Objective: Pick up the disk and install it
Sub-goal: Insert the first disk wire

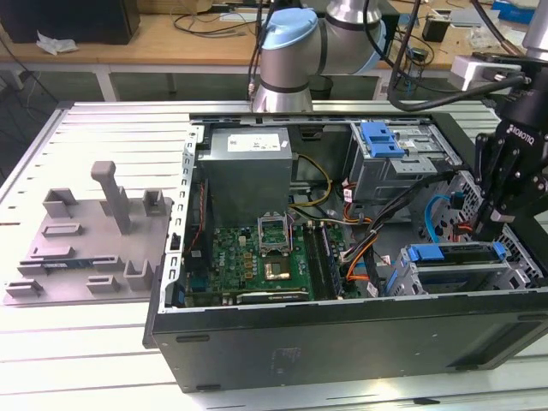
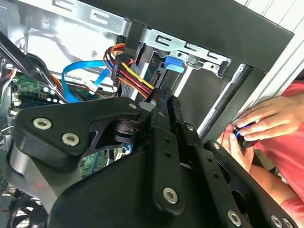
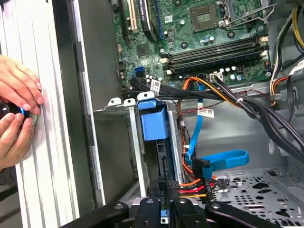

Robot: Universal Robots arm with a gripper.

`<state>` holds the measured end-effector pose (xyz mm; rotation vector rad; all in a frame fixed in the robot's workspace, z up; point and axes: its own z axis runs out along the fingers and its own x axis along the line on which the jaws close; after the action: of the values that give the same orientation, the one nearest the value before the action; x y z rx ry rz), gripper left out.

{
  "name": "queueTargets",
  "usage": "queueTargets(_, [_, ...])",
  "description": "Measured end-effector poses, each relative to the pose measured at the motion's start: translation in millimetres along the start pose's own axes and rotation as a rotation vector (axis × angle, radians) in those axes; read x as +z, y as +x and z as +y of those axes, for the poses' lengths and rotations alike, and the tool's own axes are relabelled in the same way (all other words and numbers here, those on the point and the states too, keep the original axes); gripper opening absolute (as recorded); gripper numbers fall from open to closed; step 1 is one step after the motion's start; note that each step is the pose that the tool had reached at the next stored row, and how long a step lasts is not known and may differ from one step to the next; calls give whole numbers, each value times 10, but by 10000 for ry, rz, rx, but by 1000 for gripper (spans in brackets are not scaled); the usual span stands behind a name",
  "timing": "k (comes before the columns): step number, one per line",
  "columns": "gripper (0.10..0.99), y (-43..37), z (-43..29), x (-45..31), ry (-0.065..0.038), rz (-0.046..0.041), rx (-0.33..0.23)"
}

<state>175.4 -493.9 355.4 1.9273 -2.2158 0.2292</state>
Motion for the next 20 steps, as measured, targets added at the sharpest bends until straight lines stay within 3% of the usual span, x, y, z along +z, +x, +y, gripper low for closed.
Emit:
queueTargets(7, [169,1,2,1,107,-426,-659])
queueTargets(12, [169,19,10,6,133,-842,-942])
queueTargets(14, [169,53,16,15,128,-1051,-991])
queueTargets(15, [169,68,17,18,127,-1115,-1004])
queueTargets(16, [169,99,19,26,125,-1244,-1029])
queueTargets(20, [169,176,20,46,119,-1485,-1076])
